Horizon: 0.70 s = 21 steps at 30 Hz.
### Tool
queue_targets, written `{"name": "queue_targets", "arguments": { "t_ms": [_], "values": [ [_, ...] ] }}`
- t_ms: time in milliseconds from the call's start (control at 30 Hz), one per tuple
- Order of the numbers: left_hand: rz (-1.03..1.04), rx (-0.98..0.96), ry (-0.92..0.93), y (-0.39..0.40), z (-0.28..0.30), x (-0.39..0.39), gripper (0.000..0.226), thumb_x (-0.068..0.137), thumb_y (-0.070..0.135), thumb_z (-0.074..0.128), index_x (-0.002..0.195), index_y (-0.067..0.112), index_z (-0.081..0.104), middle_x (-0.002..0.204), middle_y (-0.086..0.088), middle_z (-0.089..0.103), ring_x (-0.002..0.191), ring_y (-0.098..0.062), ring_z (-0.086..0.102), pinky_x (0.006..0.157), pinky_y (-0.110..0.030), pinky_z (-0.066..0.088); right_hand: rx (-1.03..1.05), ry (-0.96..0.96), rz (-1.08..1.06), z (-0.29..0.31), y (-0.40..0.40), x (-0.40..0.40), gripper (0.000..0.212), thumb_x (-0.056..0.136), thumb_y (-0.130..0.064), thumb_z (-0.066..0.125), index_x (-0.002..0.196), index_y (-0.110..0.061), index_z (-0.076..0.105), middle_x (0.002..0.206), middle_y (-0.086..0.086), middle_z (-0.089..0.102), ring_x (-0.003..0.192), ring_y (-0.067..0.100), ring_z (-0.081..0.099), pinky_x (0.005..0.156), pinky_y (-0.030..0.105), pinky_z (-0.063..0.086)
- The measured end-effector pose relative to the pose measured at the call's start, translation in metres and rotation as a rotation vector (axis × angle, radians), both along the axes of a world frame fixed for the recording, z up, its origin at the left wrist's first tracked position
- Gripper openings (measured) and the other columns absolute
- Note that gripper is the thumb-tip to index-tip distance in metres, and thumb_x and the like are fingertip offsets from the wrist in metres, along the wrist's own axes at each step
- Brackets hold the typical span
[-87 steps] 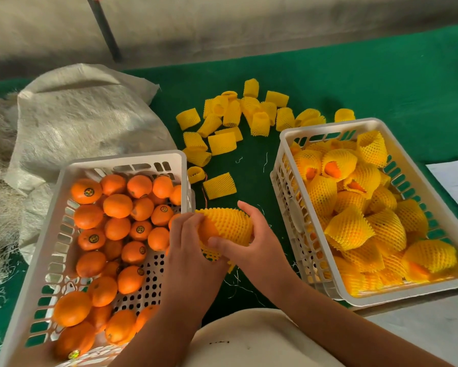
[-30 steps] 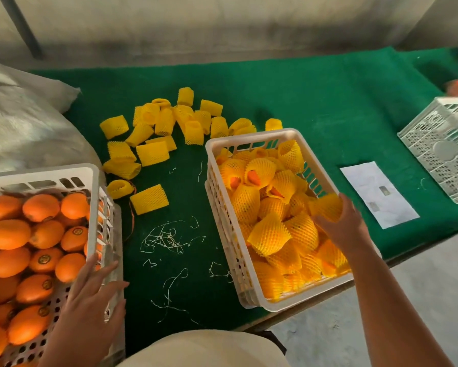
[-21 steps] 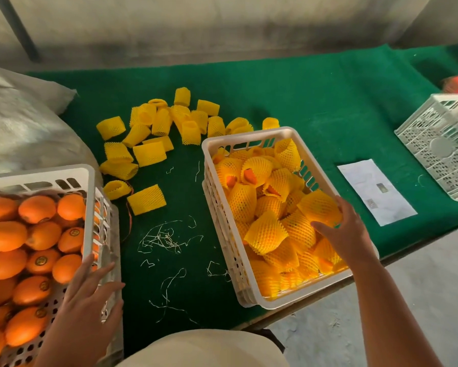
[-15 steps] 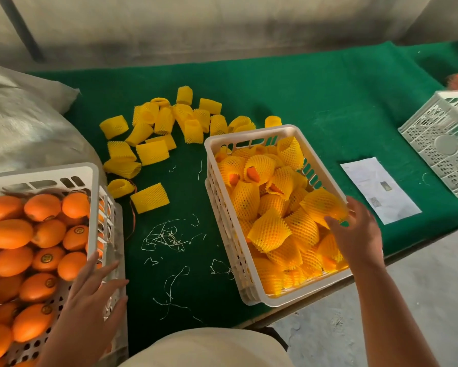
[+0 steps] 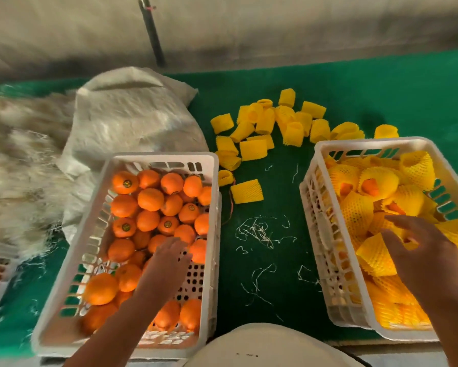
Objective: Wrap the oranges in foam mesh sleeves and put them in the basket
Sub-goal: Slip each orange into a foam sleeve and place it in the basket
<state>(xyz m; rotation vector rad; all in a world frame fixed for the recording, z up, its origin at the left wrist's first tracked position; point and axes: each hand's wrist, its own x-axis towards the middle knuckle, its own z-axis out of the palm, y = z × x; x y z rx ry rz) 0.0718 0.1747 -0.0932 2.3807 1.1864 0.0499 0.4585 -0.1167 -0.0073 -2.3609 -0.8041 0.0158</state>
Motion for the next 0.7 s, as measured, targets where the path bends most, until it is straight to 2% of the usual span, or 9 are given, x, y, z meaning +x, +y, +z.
{"name": "queue_targets", "arguments": {
  "t_ms": [100, 167, 233, 367, 400, 433, 500, 567, 700],
  "values": [
    [0.035, -0.206, 0.206, 0.008, -0.017, -0.018, 0.048, 0.097, 0.037, 0.063, 0.142, 0.023, 0.055, 0.141, -0.001, 0.056, 0.131, -0.022, 0.052, 0.103, -0.035, 0.046, -0.013, 0.086, 0.056, -0.004, 0.025, -0.017, 0.028, 0.095, -0.030, 0.071, 0.122, -0.034, 0.067, 0.127, -0.003, 0.069, 0.113, 0.026, 0.065, 0.093, 0.045, 0.054],
    [-0.029, -0.288, 0.344, 0.007, -0.029, -0.027, 0.052, 0.095, 0.041, 0.068, 0.142, 0.023, 0.053, 0.141, 0.000, 0.055, 0.129, -0.020, 0.052, 0.097, -0.030, 0.044, -0.023, 0.133, 0.091, -0.005, 0.040, -0.030, 0.027, 0.096, -0.037, 0.069, 0.123, -0.039, 0.065, 0.123, -0.010, 0.068, 0.107, 0.017, 0.064, 0.078, 0.033, 0.052],
    [-0.061, -0.348, 0.393, 0.001, -0.035, -0.031, 0.052, 0.091, 0.045, 0.071, 0.136, 0.025, 0.056, 0.132, 0.006, 0.056, 0.125, -0.017, 0.054, 0.088, -0.026, 0.043, -0.020, 0.177, 0.126, -0.006, 0.052, -0.041, 0.025, 0.097, -0.037, 0.068, 0.122, -0.041, 0.066, 0.124, -0.010, 0.067, 0.106, 0.013, 0.062, 0.069, 0.025, 0.048],
    [-0.168, -0.422, 0.509, -0.014, -0.040, -0.031, 0.053, 0.084, 0.050, 0.078, 0.129, 0.027, 0.061, 0.123, 0.003, 0.065, 0.104, -0.015, 0.058, 0.082, -0.029, 0.045, -0.070, 0.186, 0.217, -0.010, 0.069, -0.057, 0.022, 0.099, -0.031, 0.065, 0.119, -0.040, 0.067, 0.123, -0.007, 0.066, 0.097, 0.011, 0.065, 0.051, 0.009, 0.046],
    [-0.200, -0.421, 0.541, -0.019, -0.040, -0.030, 0.056, 0.081, 0.050, 0.080, 0.129, 0.028, 0.061, 0.122, 0.002, 0.065, 0.102, -0.015, 0.056, 0.082, -0.030, 0.045, -0.091, 0.201, 0.232, -0.011, 0.071, -0.060, 0.022, 0.099, -0.030, 0.066, 0.120, -0.036, 0.068, 0.125, -0.005, 0.066, 0.100, 0.015, 0.067, 0.048, 0.010, 0.049],
    [-0.231, -0.416, 0.572, -0.023, -0.042, -0.030, 0.059, 0.078, 0.049, 0.083, 0.129, 0.028, 0.060, 0.121, 0.002, 0.065, 0.102, -0.016, 0.056, 0.082, -0.031, 0.044, -0.115, 0.214, 0.247, -0.013, 0.075, -0.063, 0.025, 0.099, -0.030, 0.066, 0.123, -0.033, 0.069, 0.127, -0.002, 0.067, 0.107, 0.021, 0.067, 0.051, 0.015, 0.055],
    [-0.274, -0.403, 0.625, -0.028, -0.047, -0.028, 0.064, 0.074, 0.049, 0.087, 0.127, 0.028, 0.058, 0.120, 0.002, 0.064, 0.104, -0.018, 0.056, 0.085, -0.033, 0.045, -0.144, 0.224, 0.272, -0.017, 0.082, -0.068, 0.027, 0.098, -0.026, 0.068, 0.125, -0.029, 0.069, 0.127, 0.000, 0.068, 0.118, 0.028, 0.064, 0.066, 0.036, 0.065],
    [-0.288, -0.424, 0.657, -0.029, -0.052, -0.024, 0.066, 0.072, 0.049, 0.088, 0.127, 0.028, 0.057, 0.120, 0.001, 0.064, 0.102, -0.018, 0.053, 0.084, -0.034, 0.044, -0.162, 0.227, 0.294, -0.019, 0.089, -0.073, 0.028, 0.096, -0.022, 0.070, 0.124, -0.024, 0.070, 0.123, 0.002, 0.070, 0.120, 0.027, 0.065, 0.085, 0.050, 0.063],
    [-0.291, -0.484, 0.646, -0.022, -0.059, -0.019, 0.066, 0.071, 0.051, 0.088, 0.124, 0.031, 0.055, 0.117, 0.004, 0.063, 0.102, -0.017, 0.054, 0.086, -0.035, 0.046, -0.223, 0.240, 0.344, -0.027, 0.110, -0.080, 0.031, 0.094, -0.020, 0.075, 0.124, -0.020, 0.071, 0.116, -0.006, 0.071, 0.109, 0.012, 0.065, 0.103, 0.046, 0.055]
  ]
}}
